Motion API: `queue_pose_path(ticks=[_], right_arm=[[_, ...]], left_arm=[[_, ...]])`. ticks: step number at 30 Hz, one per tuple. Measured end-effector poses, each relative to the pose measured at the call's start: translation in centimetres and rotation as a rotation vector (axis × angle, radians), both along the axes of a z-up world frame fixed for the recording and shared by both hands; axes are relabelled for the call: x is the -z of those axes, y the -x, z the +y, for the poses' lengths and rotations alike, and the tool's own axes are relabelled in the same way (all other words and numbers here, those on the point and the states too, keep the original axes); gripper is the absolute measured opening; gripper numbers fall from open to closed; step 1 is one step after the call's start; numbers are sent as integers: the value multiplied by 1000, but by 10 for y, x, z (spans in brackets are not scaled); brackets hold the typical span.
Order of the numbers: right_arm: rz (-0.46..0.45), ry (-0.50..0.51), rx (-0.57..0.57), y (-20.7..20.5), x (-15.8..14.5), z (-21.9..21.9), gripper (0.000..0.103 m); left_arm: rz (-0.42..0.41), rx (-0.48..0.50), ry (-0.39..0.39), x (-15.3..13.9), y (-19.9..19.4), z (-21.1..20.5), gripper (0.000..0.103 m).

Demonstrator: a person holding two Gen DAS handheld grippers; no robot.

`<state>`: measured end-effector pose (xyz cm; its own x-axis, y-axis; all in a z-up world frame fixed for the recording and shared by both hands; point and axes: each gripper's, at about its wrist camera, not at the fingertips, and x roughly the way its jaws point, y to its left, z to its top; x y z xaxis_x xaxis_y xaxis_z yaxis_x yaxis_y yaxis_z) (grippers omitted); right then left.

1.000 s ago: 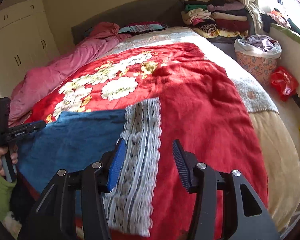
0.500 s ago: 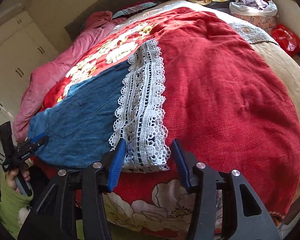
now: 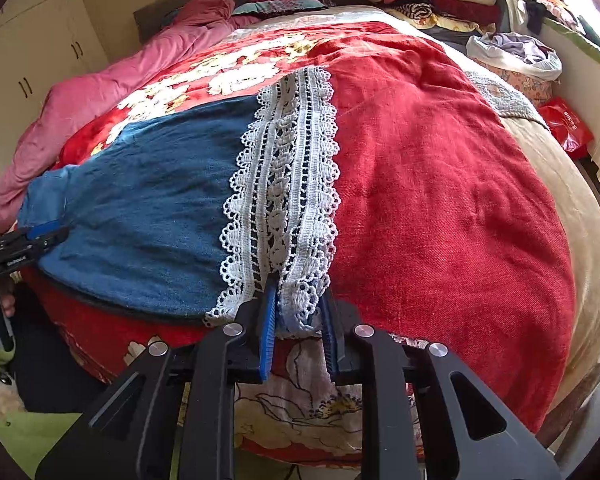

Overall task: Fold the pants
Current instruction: 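Open both grippers and lift them off the flattened pants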

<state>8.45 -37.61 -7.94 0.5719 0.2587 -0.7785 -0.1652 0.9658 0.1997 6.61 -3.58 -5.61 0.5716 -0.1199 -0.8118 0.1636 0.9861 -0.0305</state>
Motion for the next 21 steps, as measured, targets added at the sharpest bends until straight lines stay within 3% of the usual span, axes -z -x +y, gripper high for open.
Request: queue_pose_path(ticks=[4, 6, 10, 14, 21], right_arm=[[7, -18, 5, 1, -7, -6, 26], [-7, -17, 32, 5, -18, -11, 43], [-118, 1, 60, 19, -50, -14, 45], [-192, 23, 7, 23, -68, 9, 50], [-202, 100, -167, 9, -54, 83, 55]], left_arm=[[-1, 0, 5, 0, 0, 0, 44], [-16, -3, 20, -4, 3, 2, 44], [-60, -30, 63, -22, 13, 13, 51], [-104, -42, 66, -38, 18, 14, 55], [-101, 86, 24, -38, 11, -36, 64]])
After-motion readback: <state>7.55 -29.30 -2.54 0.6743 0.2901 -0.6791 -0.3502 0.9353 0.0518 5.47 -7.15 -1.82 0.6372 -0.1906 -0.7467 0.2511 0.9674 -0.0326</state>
